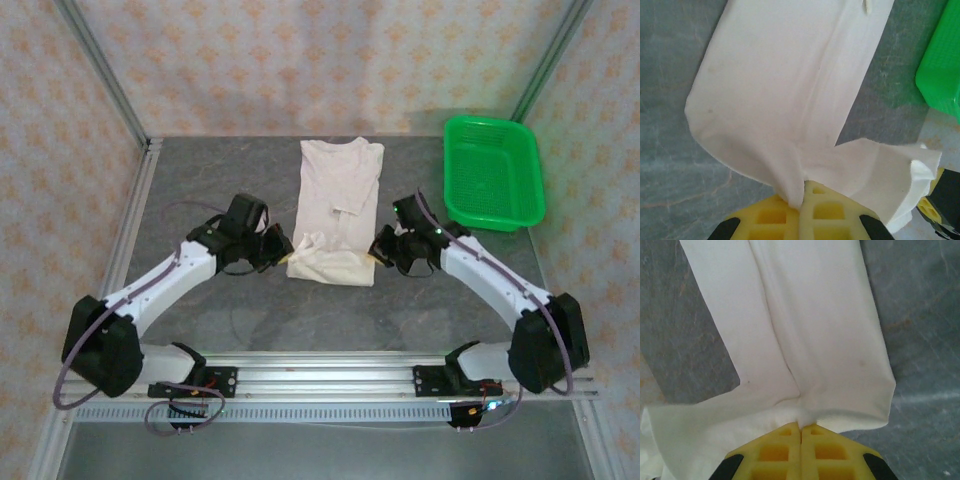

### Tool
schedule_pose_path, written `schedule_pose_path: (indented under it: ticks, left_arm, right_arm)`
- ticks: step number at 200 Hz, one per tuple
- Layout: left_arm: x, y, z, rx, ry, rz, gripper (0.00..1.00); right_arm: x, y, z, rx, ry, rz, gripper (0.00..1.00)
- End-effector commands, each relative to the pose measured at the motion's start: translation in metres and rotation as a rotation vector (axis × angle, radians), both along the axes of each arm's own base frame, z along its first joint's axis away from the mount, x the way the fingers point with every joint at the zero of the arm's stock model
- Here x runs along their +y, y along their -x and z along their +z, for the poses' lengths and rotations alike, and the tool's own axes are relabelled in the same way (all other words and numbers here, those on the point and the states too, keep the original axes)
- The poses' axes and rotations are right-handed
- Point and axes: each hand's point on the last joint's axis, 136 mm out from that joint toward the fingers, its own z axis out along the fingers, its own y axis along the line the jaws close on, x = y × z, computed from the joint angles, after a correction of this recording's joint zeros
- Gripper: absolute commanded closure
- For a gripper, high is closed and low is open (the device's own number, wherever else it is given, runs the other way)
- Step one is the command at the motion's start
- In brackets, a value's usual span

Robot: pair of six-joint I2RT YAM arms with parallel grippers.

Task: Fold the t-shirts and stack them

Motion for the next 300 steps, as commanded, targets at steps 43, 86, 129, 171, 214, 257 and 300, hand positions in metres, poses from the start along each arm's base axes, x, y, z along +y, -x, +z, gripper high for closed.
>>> schedule_pose_path:
  ticks: [43, 86, 129, 171, 214, 257, 300]
  left_arm:
    - [0.012, -0.045, 0.003, -0.004, -0.066, -0.123, 1.00]
    - [0.007, -0.075, -0.007, 0.006, -0.078, -0.171, 1.00]
    - [0.008, -0.101, -0.026, 0.035, -0.103, -0.172, 1.00]
    - [0.008, -0.123, -0.028, 0.027, -0.122, -0.161, 1.00]
    - [0.006, -0.146, -0.041, 0.039, -0.134, -0.159, 1.00]
    - [0.008, -0.161, -0.043, 0.038, -0.142, -0.160, 1.00]
    - [0.011, -0.173, -0.054, 0.049, -0.145, -0.162, 1.00]
  right_arm:
    - [-0.004, -0.044, 0.000, 0.023, 0.054, 0.045, 1.00]
    - [-0.007, -0.071, -0.012, 0.038, 0.076, 0.028, 1.00]
    - [-0.002, -0.097, -0.025, 0.071, 0.050, 0.053, 1.00]
    - [0.001, -0.124, -0.038, 0.100, 0.018, 0.065, 1.00]
    - [0.000, -0.138, -0.051, 0.121, 0.000, 0.061, 1.00]
    - [-0.004, -0.150, -0.056, 0.123, -0.008, 0.044, 1.00]
    - [-0.005, -0.160, -0.060, 0.121, -0.014, 0.035, 1.00]
